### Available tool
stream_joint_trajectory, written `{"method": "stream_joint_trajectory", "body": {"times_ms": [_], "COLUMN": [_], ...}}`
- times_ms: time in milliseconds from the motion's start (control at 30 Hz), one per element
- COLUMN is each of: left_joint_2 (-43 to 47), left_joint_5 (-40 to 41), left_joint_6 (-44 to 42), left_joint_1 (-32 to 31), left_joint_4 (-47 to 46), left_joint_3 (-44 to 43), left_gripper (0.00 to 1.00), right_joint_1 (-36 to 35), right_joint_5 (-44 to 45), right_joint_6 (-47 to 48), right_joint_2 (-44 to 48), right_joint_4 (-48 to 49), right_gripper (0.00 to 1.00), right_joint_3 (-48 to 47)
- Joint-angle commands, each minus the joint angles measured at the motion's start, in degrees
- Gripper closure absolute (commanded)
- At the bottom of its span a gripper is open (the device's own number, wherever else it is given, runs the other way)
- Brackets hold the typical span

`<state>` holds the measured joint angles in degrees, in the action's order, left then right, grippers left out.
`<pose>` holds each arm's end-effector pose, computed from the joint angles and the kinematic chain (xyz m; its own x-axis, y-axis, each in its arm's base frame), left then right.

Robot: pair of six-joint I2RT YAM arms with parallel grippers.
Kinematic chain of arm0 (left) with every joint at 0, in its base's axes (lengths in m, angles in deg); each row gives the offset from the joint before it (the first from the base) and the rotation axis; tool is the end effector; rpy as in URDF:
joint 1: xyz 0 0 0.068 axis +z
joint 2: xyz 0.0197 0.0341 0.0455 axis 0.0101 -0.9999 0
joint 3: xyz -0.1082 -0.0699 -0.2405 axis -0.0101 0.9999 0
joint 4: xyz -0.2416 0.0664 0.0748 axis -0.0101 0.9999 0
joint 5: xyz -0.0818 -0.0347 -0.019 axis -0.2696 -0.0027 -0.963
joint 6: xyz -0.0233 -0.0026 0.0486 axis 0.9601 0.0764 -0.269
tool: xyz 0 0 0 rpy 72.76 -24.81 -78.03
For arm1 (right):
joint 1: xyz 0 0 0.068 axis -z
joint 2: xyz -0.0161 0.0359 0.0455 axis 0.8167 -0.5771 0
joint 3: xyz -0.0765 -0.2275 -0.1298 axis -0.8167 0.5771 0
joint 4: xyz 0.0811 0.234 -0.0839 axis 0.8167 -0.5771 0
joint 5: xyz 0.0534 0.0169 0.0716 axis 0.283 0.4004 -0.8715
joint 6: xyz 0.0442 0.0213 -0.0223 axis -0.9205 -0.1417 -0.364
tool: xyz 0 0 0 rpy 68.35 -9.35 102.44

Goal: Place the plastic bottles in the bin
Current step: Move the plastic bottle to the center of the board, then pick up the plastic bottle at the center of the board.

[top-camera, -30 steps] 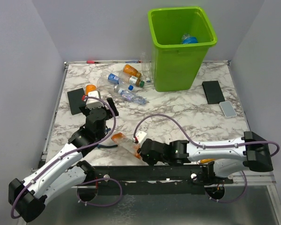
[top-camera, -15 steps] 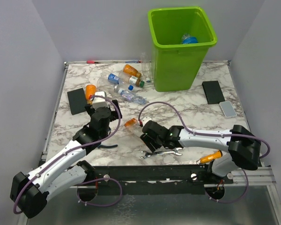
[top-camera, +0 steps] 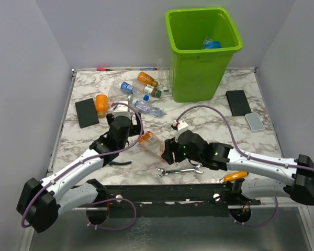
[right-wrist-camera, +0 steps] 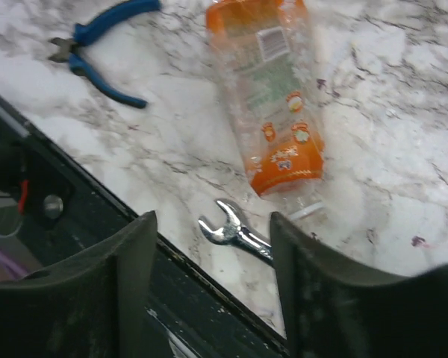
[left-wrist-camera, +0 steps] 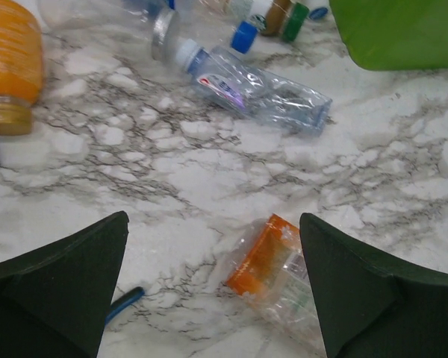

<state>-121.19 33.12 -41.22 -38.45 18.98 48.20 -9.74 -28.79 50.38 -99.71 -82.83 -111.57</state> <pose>0.1822 -0.1195 0.2592 -0.3661 -0.1270 -0.9219 0.0497 0.9866 -0.1557 0.1202 0.2332 0.2567 -0.6402 -0.2457 -0.7279 -0.5649 0.7927 0.2292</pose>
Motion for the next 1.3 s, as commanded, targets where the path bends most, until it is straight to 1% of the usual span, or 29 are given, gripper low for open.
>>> {"method": "stream_joint_trajectory", "body": {"times_ms": [0,67,100,167,267,333,367,433,500,533,600,767,800,900,1067,1267], "left_joint_2": [-6.6,-9.8,-11.3,-14.6,-20.5,-24.3,-26.0,-28.7,-30.2,-30.5,-29.9,-27.2,-26.7,-25.1,-21.5,-16.4], "left_joint_5": [-13.9,-16.8,-17.0,-16.1,-14.7,-13.1,-12.2,-11.0,-10.3,-10.2,-10.2,-10.7,-11.0,-13.2,-15.9,-16.3], "left_joint_6": [1.2,1.7,1.9,2.4,3.4,4.1,4.8,7.3,9.4,10.5,12.3,14.2,14.4,15.3,17.8,20.1], "left_joint_1": [0.2,0.2,0.2,0.2,0.3,0.3,0.3,0.4,0.3,0.4,0.3,0.1,0.0,-0.4,-2.4,-6.2], "left_joint_4": [-2.9,-2.7,-2.7,-2.8,-3.1,-3.3,-3.2,-3.4,-3.4,-3.4,-3.4,-3.4,-4.3,-5.5,-7.4,-9.3], "left_joint_3": [-5.3,-8.0,-9.2,-10.8,-12.4,-12.7,-12.5,-11.6,-10.3,-9.4,-7.5,-3.4,-2.6,-0.2,4.4,6.9], "left_gripper": [0.07,0.13,0.16,0.24,0.4,0.46,0.47,0.48,0.48,0.48,0.48,0.49,0.49,0.49,0.51,0.53], "right_joint_1": [-0.1,0.0,-0.1,-0.2,-0.1,-0.1,-0.1,0.1,0.8,1.1,2.0,5.3,6.1,8.2,10.9,14.4], "right_joint_5": [-7.3,-6.6,-6.5,-6.8,-6.0,-4.6,-3.4,-0.6,-0.5,-0.6,-1.0,-4.3,-4.7,-6.2,-6.4,-6.6], "right_joint_6": [-13.3,-15.2,-15.7,-15.8,-18.0,-19.9,-21.1,-23.7,-24.5,-24.7,-25.1,-26.2,-26.3,-25.7,-22.4,-18.8], "right_joint_2": [3.3,1.7,0.8,-1.3,-3.7,-5.1,-5.4,-5.4,-4.8,-4.6,-4.6,-6.5,-7.0,-8.9,-12.5,-16.0], "right_joint_4": [18.1,21.5,21.3,21.8,21.7,19.7,17.7,16.2,16.8,16.8,16.9,19.8,21.8,24.6,24.4,23.6], "right_gripper": [0.47,0.61,0.65,0.68,0.68,0.67,0.63,0.47,0.32,0.27,0.21,0.19,0.19,0.19,0.19,0.18], "right_joint_3": [8.5,8.9,8.4,7.9,8.9,9.1,9.2,10.1,11.3,11.5,11.6,12.8,12.9,12.6,8.9,5.3]}}
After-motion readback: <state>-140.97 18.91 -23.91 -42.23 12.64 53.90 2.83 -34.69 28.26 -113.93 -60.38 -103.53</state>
